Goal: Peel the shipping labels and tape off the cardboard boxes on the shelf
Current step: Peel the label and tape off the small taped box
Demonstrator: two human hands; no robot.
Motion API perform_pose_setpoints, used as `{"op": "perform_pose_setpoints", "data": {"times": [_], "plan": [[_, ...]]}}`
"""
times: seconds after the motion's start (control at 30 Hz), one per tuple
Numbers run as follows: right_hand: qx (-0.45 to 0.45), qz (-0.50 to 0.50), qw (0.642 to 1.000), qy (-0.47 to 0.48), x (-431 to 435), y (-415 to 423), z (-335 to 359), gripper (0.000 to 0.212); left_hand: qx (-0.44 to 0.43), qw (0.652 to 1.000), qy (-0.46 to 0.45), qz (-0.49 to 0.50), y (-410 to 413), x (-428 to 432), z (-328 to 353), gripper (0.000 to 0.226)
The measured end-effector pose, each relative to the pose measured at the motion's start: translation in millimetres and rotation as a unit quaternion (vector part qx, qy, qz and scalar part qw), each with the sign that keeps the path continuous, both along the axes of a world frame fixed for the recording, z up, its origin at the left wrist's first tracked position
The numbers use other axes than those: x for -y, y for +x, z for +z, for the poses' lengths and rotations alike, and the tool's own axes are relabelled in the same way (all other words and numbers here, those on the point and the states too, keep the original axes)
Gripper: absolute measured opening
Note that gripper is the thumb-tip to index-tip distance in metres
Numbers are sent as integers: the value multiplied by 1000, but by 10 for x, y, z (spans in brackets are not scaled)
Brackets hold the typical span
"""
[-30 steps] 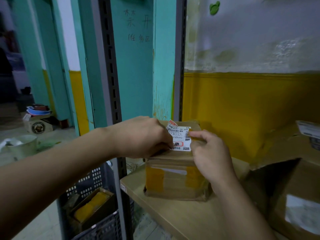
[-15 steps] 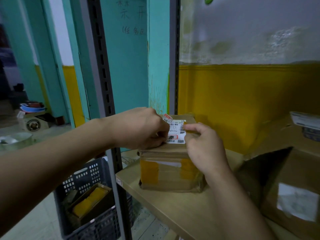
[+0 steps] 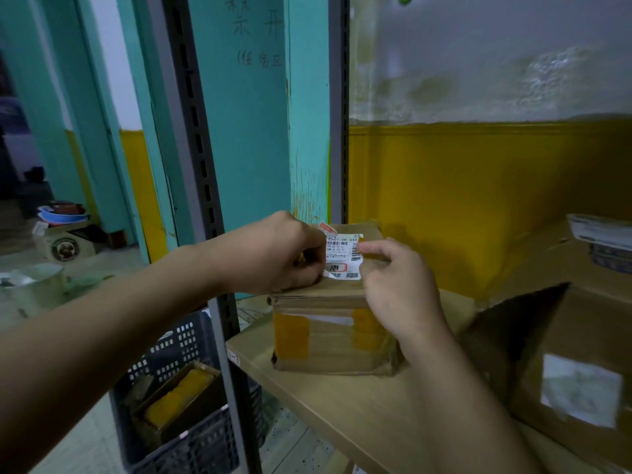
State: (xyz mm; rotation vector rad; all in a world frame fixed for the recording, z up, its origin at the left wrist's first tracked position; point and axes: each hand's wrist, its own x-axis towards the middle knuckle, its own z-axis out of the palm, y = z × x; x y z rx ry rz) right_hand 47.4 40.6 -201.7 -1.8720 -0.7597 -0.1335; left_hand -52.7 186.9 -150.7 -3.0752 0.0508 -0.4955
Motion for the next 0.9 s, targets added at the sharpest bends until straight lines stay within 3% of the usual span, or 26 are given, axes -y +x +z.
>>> {"op": "perform_pose_setpoints", "data": {"times": [0.17, 0.3, 0.53, 0.9], "plan": [[-2, 3, 1000, 3, -2, -4, -6, 32, 5, 999, -29, 27, -4, 11, -40, 15], [-12, 18, 1000, 13, -7, -21, -6, 31, 59, 993, -77, 67, 37, -2, -51, 14], [-17, 9, 1000, 20, -34, -2, -11, 30, -21, 998, -63, 21, -86, 20, 36, 27], [-25, 16, 1000, 8, -8, -35, 3, 32, -1, 977, 193, -90, 2, 89, 99, 22]]}}
